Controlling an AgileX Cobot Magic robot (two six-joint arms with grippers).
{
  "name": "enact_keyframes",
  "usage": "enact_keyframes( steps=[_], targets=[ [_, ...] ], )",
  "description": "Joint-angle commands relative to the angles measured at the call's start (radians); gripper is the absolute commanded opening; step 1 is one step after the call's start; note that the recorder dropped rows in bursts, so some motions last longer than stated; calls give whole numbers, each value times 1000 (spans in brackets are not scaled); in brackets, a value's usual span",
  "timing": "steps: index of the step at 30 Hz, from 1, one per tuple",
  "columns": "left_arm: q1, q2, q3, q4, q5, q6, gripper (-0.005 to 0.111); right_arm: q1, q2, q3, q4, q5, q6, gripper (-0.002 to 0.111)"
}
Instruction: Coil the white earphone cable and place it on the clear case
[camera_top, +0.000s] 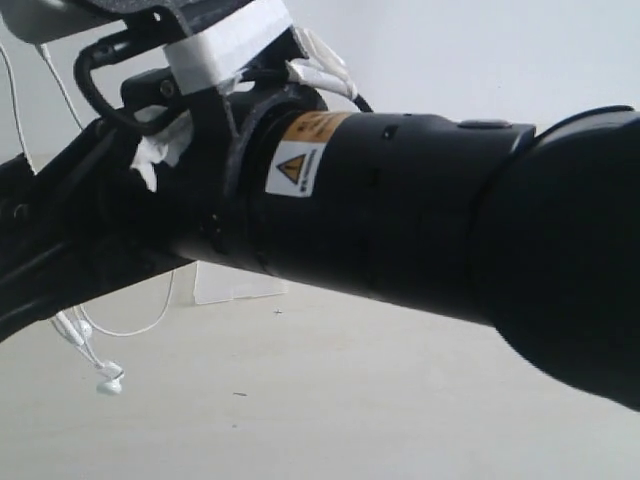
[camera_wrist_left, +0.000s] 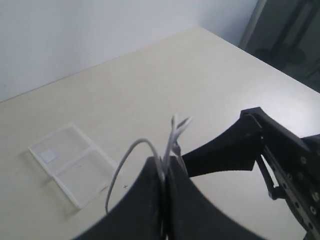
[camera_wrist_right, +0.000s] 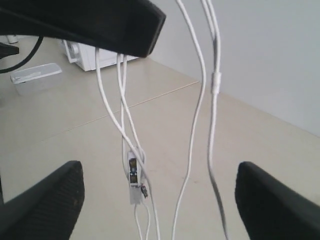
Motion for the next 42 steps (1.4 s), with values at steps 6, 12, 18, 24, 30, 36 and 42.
enact_keyframes(
  steps=[6, 12, 18, 24, 30, 36, 42],
  targets=[
    [-4, 1, -8, -101, -60, -15, 0, 1, 88, -57, -6, -42, 45, 79],
    [-4, 1, -8, -128, -65, -15, 0, 1, 130, -58, -12, -77, 97, 78],
    [-4, 1, -8, -142, -65, -15, 0, 1, 161, -58, -12, -118, 97, 72],
    [-4, 1, -8, -161, -65, -15, 0, 1, 161, -58, -12, -126, 97, 56],
    [-4, 1, -8, -191, -65, -15, 0, 1, 161, -58, -12, -159, 95, 61],
    [-4, 1, -8, -193, -57, -15, 0, 1, 163, -58, -14, -215, 95, 68],
    [-4, 1, -8, -227, -47, -15, 0, 1, 201, -58, -14, -235, 95, 67]
  ],
)
